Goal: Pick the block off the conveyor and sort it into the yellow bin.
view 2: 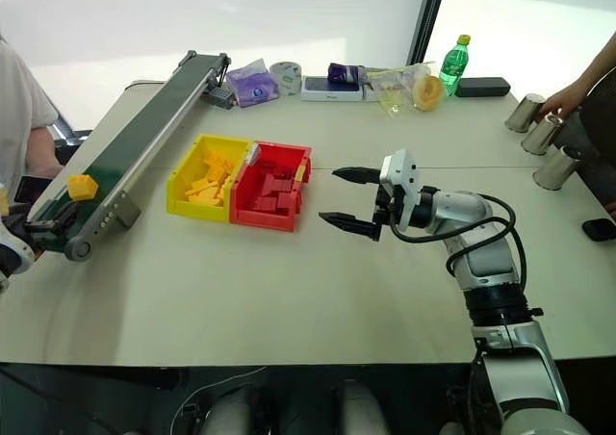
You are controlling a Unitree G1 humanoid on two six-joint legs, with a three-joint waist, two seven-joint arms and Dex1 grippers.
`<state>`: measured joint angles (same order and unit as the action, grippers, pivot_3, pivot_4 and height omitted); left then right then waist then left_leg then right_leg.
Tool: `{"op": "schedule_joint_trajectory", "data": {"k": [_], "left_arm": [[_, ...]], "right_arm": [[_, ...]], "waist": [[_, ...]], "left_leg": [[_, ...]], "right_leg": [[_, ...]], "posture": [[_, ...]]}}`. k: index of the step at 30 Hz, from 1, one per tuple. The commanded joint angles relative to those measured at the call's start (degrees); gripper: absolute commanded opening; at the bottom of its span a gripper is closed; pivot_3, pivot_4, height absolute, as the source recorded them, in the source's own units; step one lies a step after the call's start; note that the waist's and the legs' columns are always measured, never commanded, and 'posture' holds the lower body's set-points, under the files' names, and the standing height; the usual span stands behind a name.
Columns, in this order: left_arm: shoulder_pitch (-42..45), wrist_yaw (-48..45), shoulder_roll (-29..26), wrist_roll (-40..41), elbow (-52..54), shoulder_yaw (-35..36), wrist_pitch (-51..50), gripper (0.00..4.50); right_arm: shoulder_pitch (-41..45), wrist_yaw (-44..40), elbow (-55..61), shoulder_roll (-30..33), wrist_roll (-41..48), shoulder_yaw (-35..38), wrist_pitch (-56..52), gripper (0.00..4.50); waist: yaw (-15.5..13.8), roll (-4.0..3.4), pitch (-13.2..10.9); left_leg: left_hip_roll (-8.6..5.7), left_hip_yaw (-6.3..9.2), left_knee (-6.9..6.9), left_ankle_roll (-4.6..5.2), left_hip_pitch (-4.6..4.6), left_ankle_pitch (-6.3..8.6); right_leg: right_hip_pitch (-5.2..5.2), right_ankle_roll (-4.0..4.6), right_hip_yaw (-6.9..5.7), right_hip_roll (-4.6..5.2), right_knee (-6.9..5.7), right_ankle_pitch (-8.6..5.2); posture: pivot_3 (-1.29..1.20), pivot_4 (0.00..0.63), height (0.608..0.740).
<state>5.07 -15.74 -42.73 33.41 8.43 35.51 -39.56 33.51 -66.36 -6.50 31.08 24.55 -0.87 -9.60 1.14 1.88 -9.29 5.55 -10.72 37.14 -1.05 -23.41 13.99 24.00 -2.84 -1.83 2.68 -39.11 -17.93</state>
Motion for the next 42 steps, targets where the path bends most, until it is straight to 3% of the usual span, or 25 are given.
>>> {"op": "schedule_joint_trajectory", "data": {"k": [1, 5, 6, 8, 12, 13, 20, 22, 25, 32, 37, 42], "left_arm": [[0.55, -0.57, -0.45, -1.35, -0.29, 0.44, 0.90, 4.45], [-0.28, -1.20, 0.47, -2.13, -1.31, 0.54, 1.74, 4.45], [-0.32, -1.21, 0.92, -2.13, -1.39, 0.74, 1.92, 4.21], [-0.82, -1.98, 1.27, -1.91, -1.06, 0.95, 1.82, 3.59], [-1.44, -2.00, 1.90, -1.23, 0.08, 2.36, 1.08, 1.56], [-1.53, -1.97, 1.96, -0.80, 0.48, 2.90, 0.75, 1.22], [2.43, -2.89, 3.14, 4.54, 7.51, 2.71, 0.42, 1.25], [5.83, -2.31, 4.19, 6.64, 9.35, 0.79, -0.64, 1.25], [11.37, -0.86, 5.11, 3.55, 8.89, -6.08, -0.57, 1.25], [27.87, 4.45, 13.95, -7.66, -5.93, -20.72, 5.29, 1.25], [35.74, 3.55, 18.16, -12.94, -19.10, -24.94, 11.32, 1.25], [40.26, 0.60, 19.62, -13.72, -27.12, -24.86, 15.41, 3.65]], "right_arm": [[-0.23, 0.45, 3.17, 0.70, 0.82, 1.39, -0.26, 4.50], [-0.78, 0.85, 4.39, 1.12, 1.08, 1.55, -0.98, 4.50], [-0.82, 0.95, 4.57, 1.16, 1.13, 1.55, -1.13, 4.50], [-0.84, 1.10, 4.83, 1.26, 1.17, 1.59, -1.41, 4.50], [-0.52, 1.13, 4.59, 1.29, 1.14, 1.60, -1.62, 4.50], [-0.41, 1.11, 4.41, 1.27, 1.10, 1.61, -1.56, 4.50], [-0.56, 0.97, 4.23, 1.34, 1.15, 1.69, -1.34, 4.50], [-0.54, 0.98, 4.22, 1.30, 1.16, 1.67, -1.30, 4.50], [-0.47, 1.13, 4.33, 1.16, 1.19, 1.61, -1.27, 4.50], [-0.94, 1.92, 4.95, 0.85, 1.08, 1.58, -0.98, 4.50], [-1.50, 2.74, 5.69, 0.96, 1.03, 1.77, -1.00, 4.50], [-2.46, 3.16, 6.37, 1.37, 1.10, 2.03, -1.01, 4.50]], "waist": [[-0.01, 0.00, 0.00], [-0.01, 0.00, 0.00], [-0.01, 0.00, 0.00], [-0.03, 0.00, 0.00], [-0.03, 0.00, 0.00], [-0.03, 0.00, 0.00], [-0.41, 0.01, 0.01], [-0.49, 0.01, 0.01], [-0.44, 0.02, 0.01], [-0.42, 0.02, 0.01], [-0.22, 0.01, 0.01], [-0.25, 0.01, 0.01]], "left_leg": [[0.00, 0.00, 0.00, 0.00, 0.00, 0.00], [0.00, 0.00, 0.00, 0.00, 0.00, 0.00], [0.00, 0.00, 0.00, 0.00, 0.00, 0.00], [0.00, 0.00, 0.00, 0.00, 0.00, 0.00], [0.00, 0.00, 0.00, 0.00, 0.00, 0.00], [0.00, 0.00, 0.00, 0.00, 0.00, 0.00], [-0.01, 0.02, 0.02, 0.00, 0.00, 0.00], [-0.03, 0.03, 0.04, 0.00, -0.01, 0.00], [-0.05, 0.07, 0.07, 0.00, 0.01, 0.00], [-0.16, 0.05, 0.10, 0.00, 0.01, -0.01], [-0.18, 0.01, 0.10, -0.01, 0.01, -0.01], [-0.17, -0.03, 0.10, -0.03, 0.00, -0.02]], "right_leg": [[0.00, 0.00, 0.00, 0.00, 0.00, 0.00], [0.00, 0.00, 0.00, 0.00, 0.00, 0.00], [0.00, 0.00, 0.00, 0.00, 0.00, 0.00], [0.00, 0.00, 0.01, 0.01, 0.00, 0.00], [0.00, 0.00, 0.01, 0.01, 0.00, 0.00], [0.00, 0.00, 0.01, 0.01, 0.00, 0.00], [-0.03, -0.01, 0.00, 0.03, 0.00, 0.00], [-0.05, -0.01, 0.00, 0.05, 0.00, 0.01], [-0.13, -0.02, -0.01, 0.01, 0.00, 0.01], [-0.12, -0.03, -0.01, -0.13, -0.01, 0.02], [-0.08, -0.04, -0.01, -0.17, -0.01, 0.02], [-0.04, -0.05, -0.01, -0.19, -0.01, 0.01]], "posture": [[0.00, 0.150, 0.740], [0.00, 0.150, 0.740], [0.00, 0.150, 0.740], [0.00, 0.150, 0.740], [0.00, 0.150, 0.740], [0.00, 0.150, 0.740], [0.00, 0.150, 0.740], [0.00, 0.150, 0.740], [0.00, 0.150, 0.740], [0.00, 0.150, 0.740], [0.00, 0.150, 0.740], [0.00, 0.150, 0.740]]}}
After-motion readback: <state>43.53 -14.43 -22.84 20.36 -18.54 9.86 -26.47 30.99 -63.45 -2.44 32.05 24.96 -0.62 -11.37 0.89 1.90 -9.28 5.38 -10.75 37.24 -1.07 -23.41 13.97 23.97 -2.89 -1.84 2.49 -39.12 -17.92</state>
